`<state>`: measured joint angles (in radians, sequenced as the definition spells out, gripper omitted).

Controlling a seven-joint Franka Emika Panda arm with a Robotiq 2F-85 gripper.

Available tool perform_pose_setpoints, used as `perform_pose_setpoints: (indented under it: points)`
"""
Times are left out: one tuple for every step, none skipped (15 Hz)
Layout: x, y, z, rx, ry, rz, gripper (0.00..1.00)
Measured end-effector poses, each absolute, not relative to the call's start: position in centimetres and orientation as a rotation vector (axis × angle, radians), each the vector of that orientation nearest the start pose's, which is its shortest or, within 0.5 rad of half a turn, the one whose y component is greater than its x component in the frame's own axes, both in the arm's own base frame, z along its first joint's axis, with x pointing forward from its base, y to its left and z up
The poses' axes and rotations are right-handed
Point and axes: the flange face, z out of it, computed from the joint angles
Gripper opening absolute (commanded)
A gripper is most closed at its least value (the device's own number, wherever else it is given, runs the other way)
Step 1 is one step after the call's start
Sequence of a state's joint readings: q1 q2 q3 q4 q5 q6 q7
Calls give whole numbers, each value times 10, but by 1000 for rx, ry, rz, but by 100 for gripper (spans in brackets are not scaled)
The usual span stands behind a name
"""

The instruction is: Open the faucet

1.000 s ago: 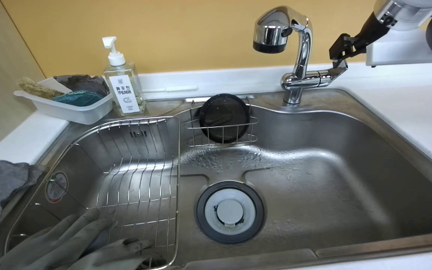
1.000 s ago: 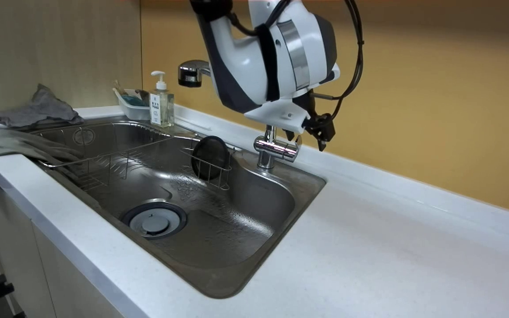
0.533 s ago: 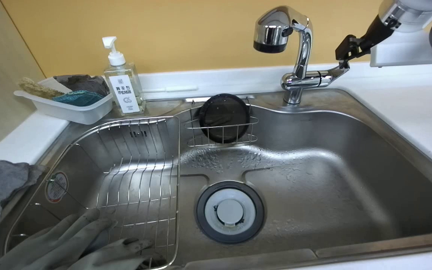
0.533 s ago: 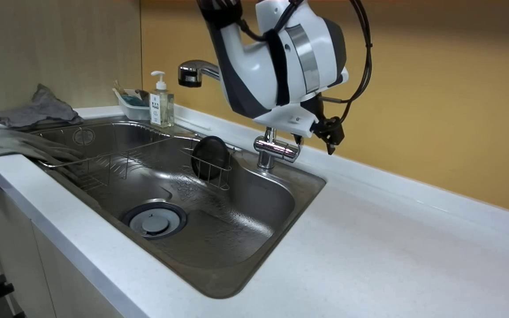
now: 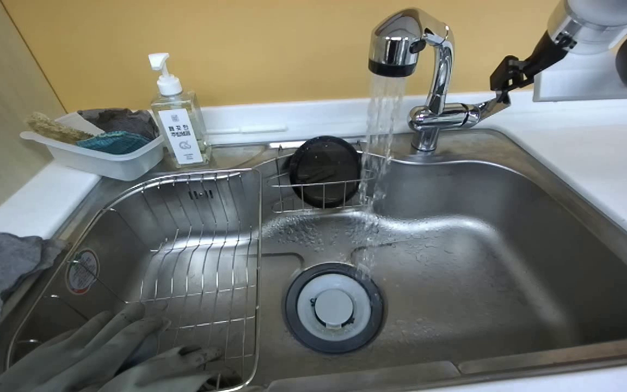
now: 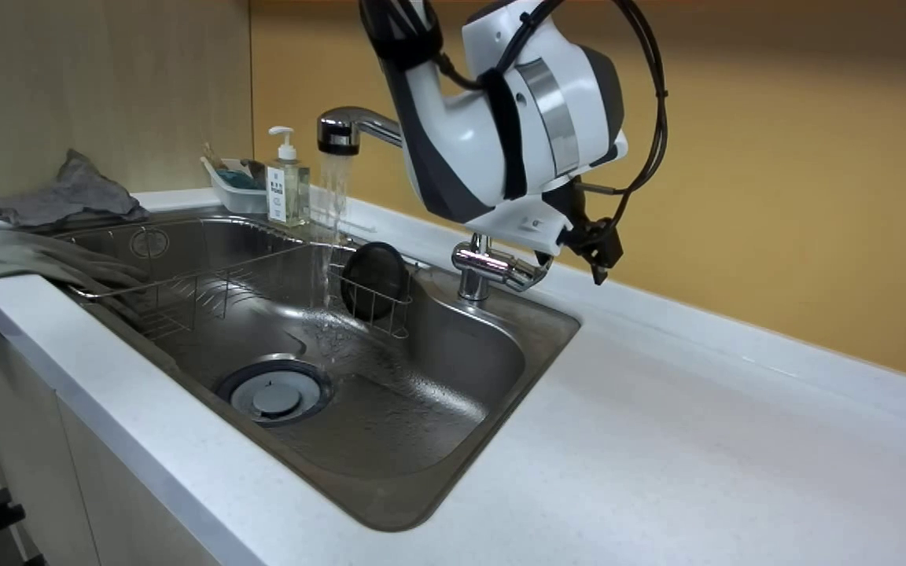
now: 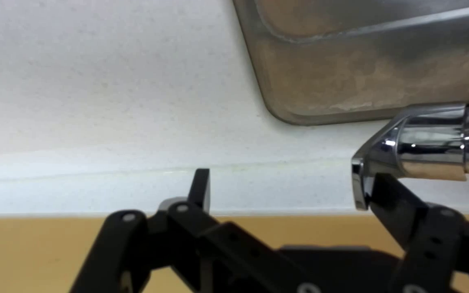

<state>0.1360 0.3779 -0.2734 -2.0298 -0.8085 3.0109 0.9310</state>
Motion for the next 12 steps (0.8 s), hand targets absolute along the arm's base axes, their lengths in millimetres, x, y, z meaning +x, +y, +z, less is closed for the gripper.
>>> perform_pose_setpoints:
  points:
    - [631, -25, 314, -3121, 393, -1079, 100]
    - [632, -25, 313, -3119, 397, -1083, 100]
    - [633, -24, 313, -3119, 401, -1086, 100]
    - [633, -23, 312, -3119, 406, -1087, 100]
    - [633, -23, 312, -3118, 410, -1088, 100]
    - [633, -23, 312, -3118, 413, -1090, 100]
    - [633, -22, 313, -3117, 414, -1091, 100]
    - [633, -22, 313, -3115, 419, -1091, 100]
    - [633, -22, 314, -3109, 434, -1087, 100]
    - [633, -22, 315, -3103, 460, -1076, 100]
    - [633, -23, 318, -3094, 486, -1062, 100]
    - [633, -24, 322, -3087, 515, -1043, 100]
